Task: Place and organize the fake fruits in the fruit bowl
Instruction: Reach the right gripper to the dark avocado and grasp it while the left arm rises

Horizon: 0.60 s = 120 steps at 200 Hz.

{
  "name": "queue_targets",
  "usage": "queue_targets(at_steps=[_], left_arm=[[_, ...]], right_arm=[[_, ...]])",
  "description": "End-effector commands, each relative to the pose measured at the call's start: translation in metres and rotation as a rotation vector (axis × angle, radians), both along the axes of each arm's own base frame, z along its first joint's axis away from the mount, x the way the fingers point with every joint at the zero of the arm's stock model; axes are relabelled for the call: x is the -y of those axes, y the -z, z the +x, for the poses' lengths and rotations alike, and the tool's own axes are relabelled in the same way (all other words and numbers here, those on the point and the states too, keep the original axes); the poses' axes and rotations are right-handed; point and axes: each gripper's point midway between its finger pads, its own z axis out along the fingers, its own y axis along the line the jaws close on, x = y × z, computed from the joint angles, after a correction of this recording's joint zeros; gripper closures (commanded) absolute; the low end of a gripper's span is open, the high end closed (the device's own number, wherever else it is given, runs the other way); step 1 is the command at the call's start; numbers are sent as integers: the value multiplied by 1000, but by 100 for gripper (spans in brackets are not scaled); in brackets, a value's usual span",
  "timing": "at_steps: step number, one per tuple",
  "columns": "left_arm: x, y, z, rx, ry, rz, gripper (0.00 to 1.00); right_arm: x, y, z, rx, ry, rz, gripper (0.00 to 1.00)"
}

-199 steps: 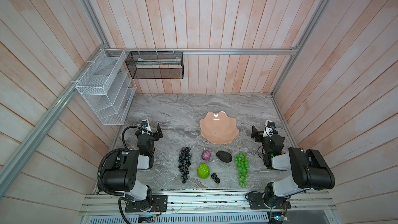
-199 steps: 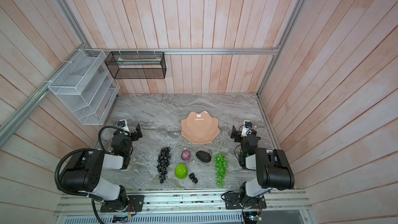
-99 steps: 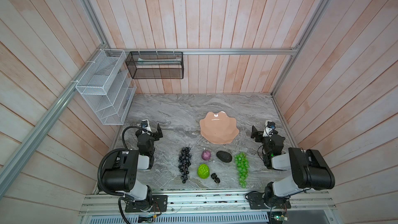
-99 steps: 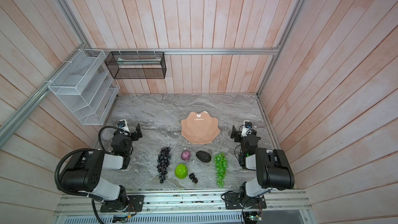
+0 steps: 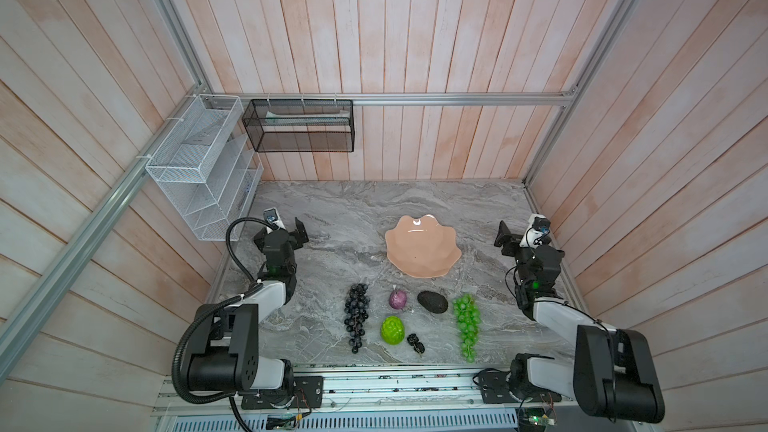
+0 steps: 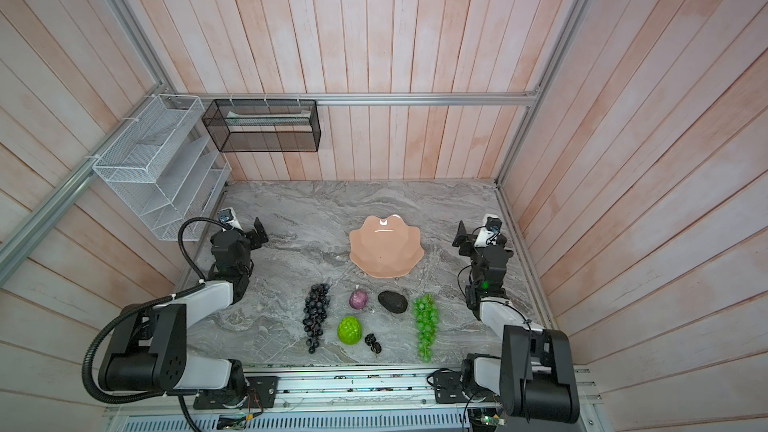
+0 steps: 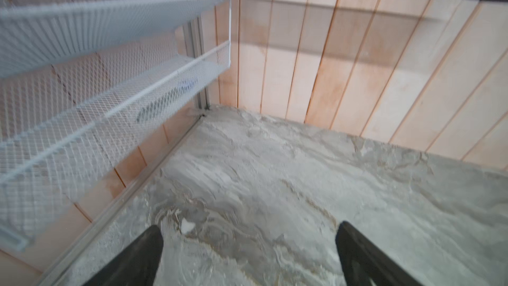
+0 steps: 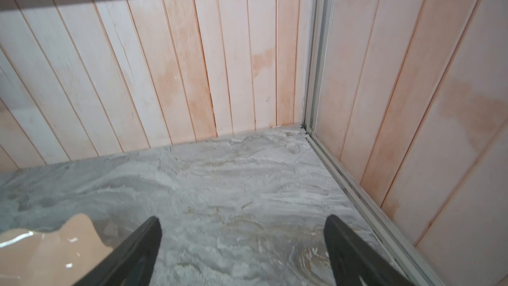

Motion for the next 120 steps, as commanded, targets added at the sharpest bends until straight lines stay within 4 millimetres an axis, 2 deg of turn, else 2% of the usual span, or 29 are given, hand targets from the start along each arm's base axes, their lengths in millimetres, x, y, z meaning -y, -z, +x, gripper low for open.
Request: queue_targets(at_steps=[1, 16, 30, 43, 64, 89, 120], left_arm=[[-13, 8, -16, -197, -134, -91, 0], [1, 3, -22, -247, -126, -195, 0], [35, -1, -23, -267, -9, -251, 0], [68, -8, -28, -284, 69, -255, 0], [104, -13, -36, -309, 150, -271, 0], [132, -14, -44, -327, 242, -293, 0], [140, -20, -46, -304, 271, -326, 0]], right_arm=[[-11, -1, 1, -163, -39, 142, 12], [-39, -2, -1, -241, -122, 223, 16], [-82, 3, -9, -320, -217, 181, 16], [-118, 10, -21, -395, -292, 123, 15], [-162, 20, -51, -524, -436, 98, 17], [-190, 39, -95, -670, -528, -4, 17], [-212, 65, -138, -826, -611, -50, 15]])
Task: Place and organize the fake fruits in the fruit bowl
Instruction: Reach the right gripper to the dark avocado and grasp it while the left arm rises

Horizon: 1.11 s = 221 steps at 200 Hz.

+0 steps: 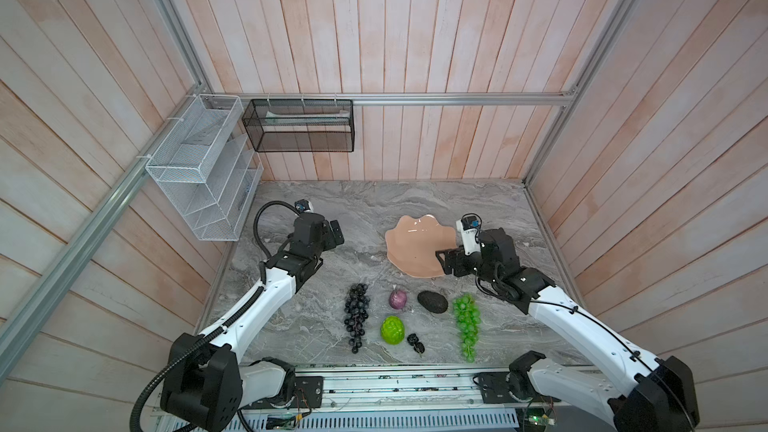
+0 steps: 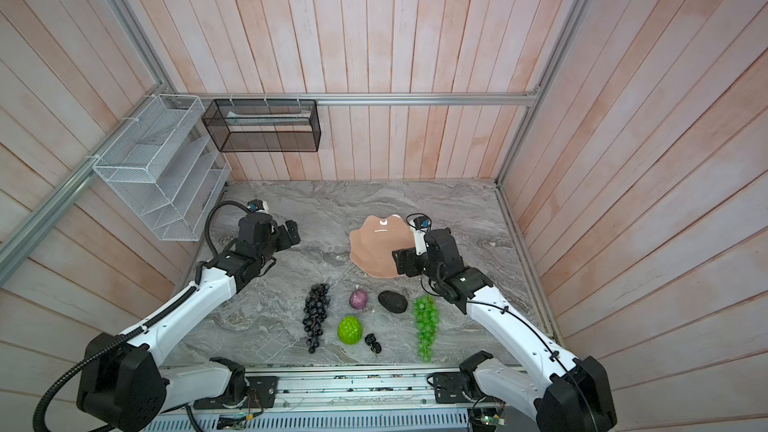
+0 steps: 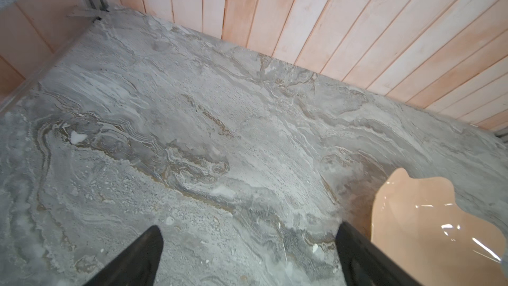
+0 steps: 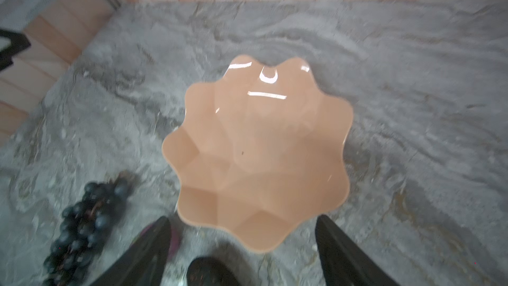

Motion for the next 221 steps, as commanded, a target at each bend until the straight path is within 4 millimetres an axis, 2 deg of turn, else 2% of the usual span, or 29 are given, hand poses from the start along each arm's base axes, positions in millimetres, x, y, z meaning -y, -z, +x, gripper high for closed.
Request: queue_targets(at_steps=[1, 21, 46, 76, 173, 221], left_arm=[[5, -12, -4, 13, 9, -56, 0], [18, -22, 1, 57, 67, -90, 0], [28, -26, 8, 73, 116, -101, 0], [30, -29, 13, 58, 128, -83, 0], [30, -27, 10, 72, 114, -124, 0], [26, -23, 9, 65, 102, -122, 0]], right_arm=[[-3, 29, -39, -176, -44, -98, 15], [-18, 52, -54, -260, -92, -135, 14], [-32, 75, -60, -295, -161, -168, 12], [-35, 100, -64, -331, -207, -241, 12], [-47, 148, -70, -439, -244, -253, 14], [-45, 164, -79, -489, -245, -255, 26]])
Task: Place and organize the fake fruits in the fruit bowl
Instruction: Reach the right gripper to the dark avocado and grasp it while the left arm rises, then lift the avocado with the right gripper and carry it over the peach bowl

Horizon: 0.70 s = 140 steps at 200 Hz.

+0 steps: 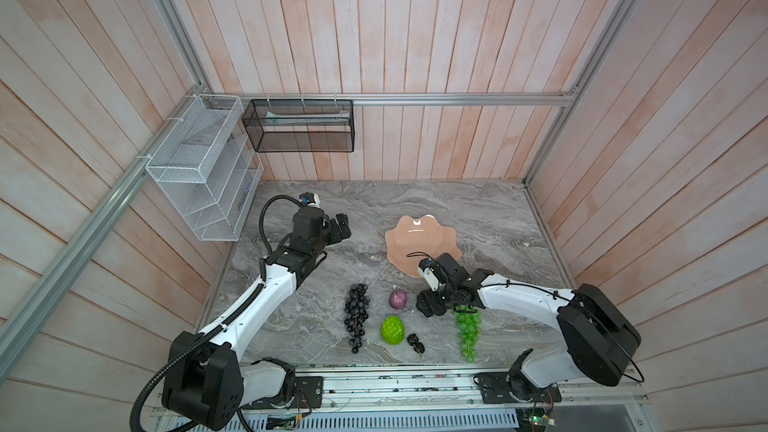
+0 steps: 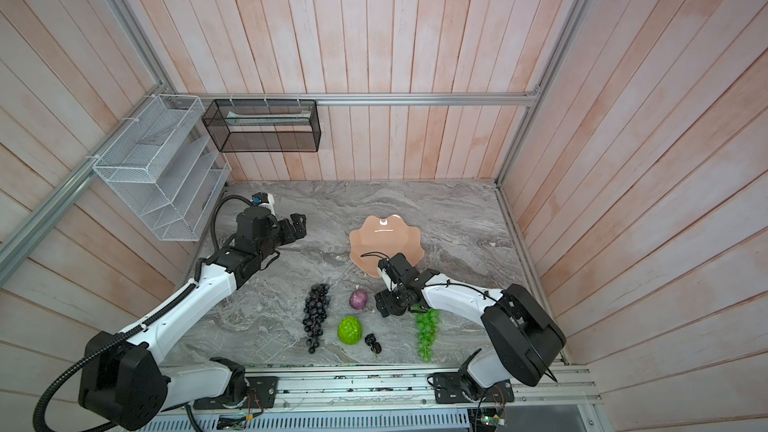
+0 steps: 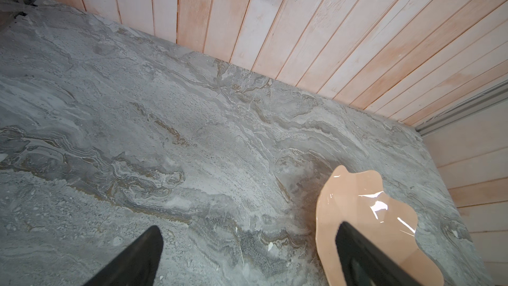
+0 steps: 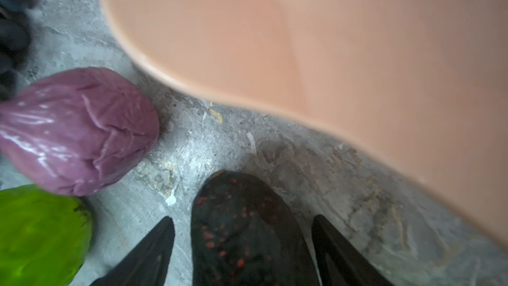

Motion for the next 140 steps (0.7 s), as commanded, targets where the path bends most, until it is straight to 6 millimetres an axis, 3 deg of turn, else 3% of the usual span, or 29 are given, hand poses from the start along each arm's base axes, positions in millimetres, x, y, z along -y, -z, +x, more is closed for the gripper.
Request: queue_targets(at_steps=[1, 39, 80, 112, 140], left_arm=[[-4, 1, -3, 8, -14, -12, 0], [-7, 3, -5, 4, -31, -17, 0], [-8, 2, -5, 1, -37, -21, 0], [-6, -4, -1, 10, -47, -47, 0], [-5, -9, 4, 21, -52, -57, 0]], right_arm=[[-2, 7, -9, -33, -4, 12, 27], [0, 7, -14, -49, -6, 20, 44], [-1, -7, -21, -51, -6, 58, 59], [-6, -48, -16, 8, 22, 147, 60], [-10, -102, 12, 124, 57, 238, 60]])
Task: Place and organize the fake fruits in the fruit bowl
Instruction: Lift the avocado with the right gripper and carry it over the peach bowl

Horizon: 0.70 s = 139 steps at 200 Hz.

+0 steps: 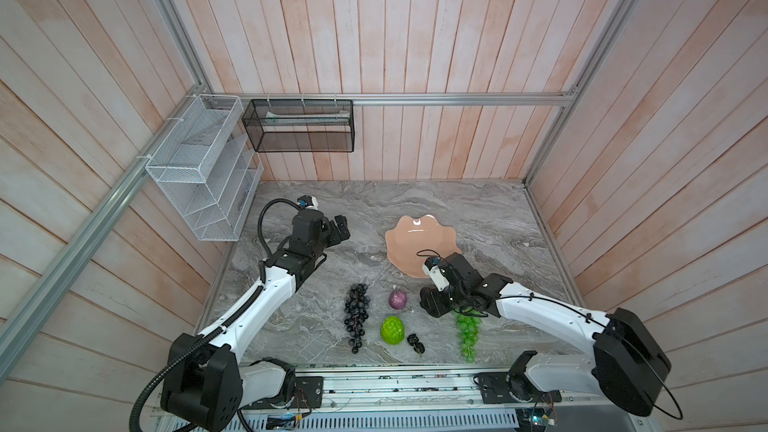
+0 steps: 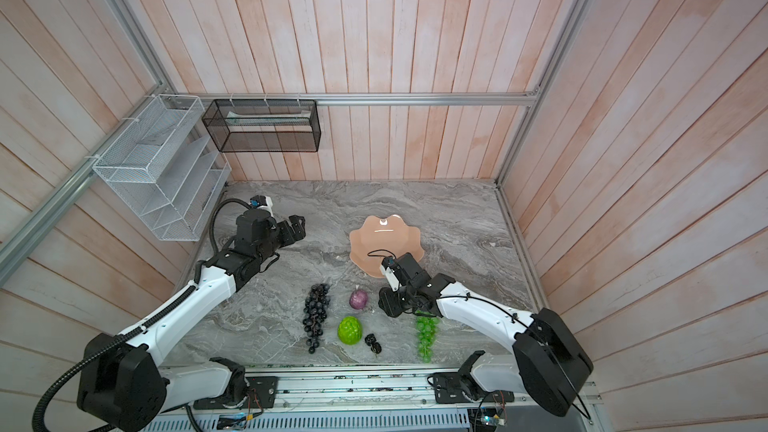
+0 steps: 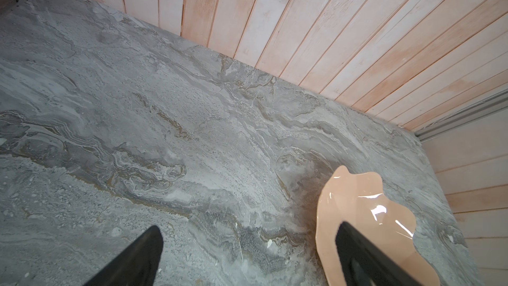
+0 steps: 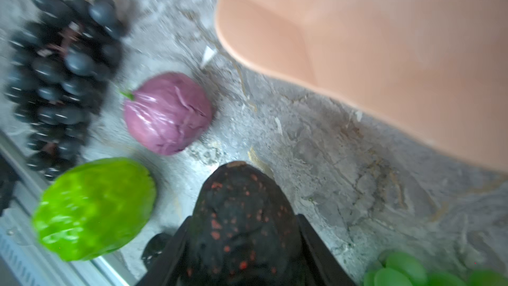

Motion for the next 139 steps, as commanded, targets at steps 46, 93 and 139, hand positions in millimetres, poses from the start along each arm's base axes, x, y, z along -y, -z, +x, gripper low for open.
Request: queue_targets(at_steps=[46, 93, 139], left_arm=[[-3, -22, 15, 8, -23, 27, 0], [-11, -18, 1, -31, -37, 56, 0], [-20, -14, -5, -31, -77, 62, 0]], right_arm=[[12, -102, 106, 222, 62, 59, 60], [9, -92, 176, 315, 76, 3, 59], [3, -53, 212, 292, 49, -80, 58]])
